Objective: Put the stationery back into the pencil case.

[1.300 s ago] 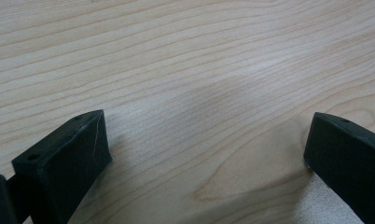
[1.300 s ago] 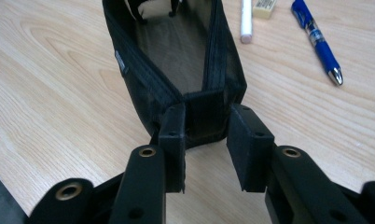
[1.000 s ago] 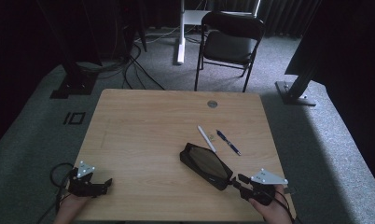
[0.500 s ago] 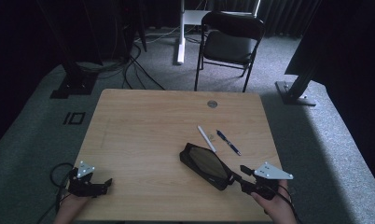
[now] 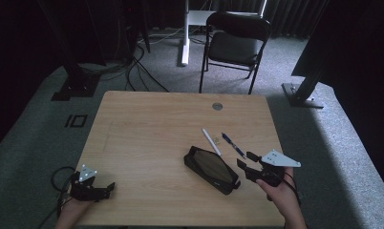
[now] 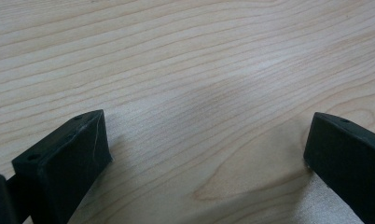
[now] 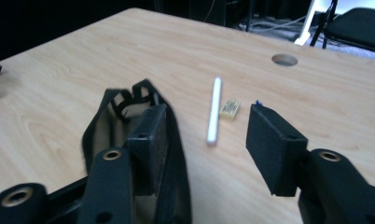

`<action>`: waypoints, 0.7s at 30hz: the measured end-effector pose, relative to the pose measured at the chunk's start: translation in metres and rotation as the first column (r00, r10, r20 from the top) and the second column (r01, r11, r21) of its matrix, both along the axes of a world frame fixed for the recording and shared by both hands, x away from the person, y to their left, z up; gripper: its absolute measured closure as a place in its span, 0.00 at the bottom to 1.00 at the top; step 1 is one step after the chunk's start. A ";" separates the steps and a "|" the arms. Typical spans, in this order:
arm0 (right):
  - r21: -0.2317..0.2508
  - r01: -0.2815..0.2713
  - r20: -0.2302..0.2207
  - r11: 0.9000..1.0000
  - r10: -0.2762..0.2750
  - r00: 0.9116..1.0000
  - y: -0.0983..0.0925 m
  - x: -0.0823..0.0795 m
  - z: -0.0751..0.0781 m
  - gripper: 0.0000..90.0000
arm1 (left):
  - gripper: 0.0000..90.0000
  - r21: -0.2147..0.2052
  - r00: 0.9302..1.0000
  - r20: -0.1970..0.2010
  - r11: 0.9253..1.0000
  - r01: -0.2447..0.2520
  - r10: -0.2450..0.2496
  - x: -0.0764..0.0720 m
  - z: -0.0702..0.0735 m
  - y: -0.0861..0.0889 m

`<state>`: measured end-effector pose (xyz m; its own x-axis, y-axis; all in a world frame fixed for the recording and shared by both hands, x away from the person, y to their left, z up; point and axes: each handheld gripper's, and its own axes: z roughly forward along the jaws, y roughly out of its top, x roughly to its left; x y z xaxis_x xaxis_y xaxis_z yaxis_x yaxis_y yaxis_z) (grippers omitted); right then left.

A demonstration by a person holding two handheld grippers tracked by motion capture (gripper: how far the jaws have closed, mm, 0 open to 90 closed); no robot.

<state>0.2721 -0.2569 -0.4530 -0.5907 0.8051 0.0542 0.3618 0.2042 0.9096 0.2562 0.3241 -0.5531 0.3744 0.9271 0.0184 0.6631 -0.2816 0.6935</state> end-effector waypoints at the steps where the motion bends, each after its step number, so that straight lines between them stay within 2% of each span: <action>1: -0.006 0.000 0.011 1.000 0.000 1.000 -0.001 0.003 0.000 0.52 | 0.00 0.000 1.000 -0.001 1.000 0.000 0.000 0.000 0.000 0.000; 5: -0.027 0.011 0.020 1.000 -0.011 1.000 -0.002 0.016 -0.003 0.51 | 0.00 0.001 1.000 -0.002 1.000 0.000 0.000 0.000 0.000 0.000; 15: -0.005 0.049 -0.027 0.999 -0.049 0.998 -0.006 0.049 -0.021 0.52 | 0.00 0.000 1.000 -0.002 1.000 0.000 0.000 0.000 0.000 0.000; 19: -0.020 0.066 -0.043 0.998 -0.067 0.997 -0.006 0.062 -0.026 0.54 | 0.00 0.001 1.000 -0.002 1.000 0.000 0.000 0.000 0.000 0.000; 21: -0.040 0.066 -0.028 0.997 -0.068 0.997 -0.006 0.068 -0.028 0.56 | 0.00 0.000 1.000 -0.002 1.000 0.000 0.000 0.000 0.000 0.000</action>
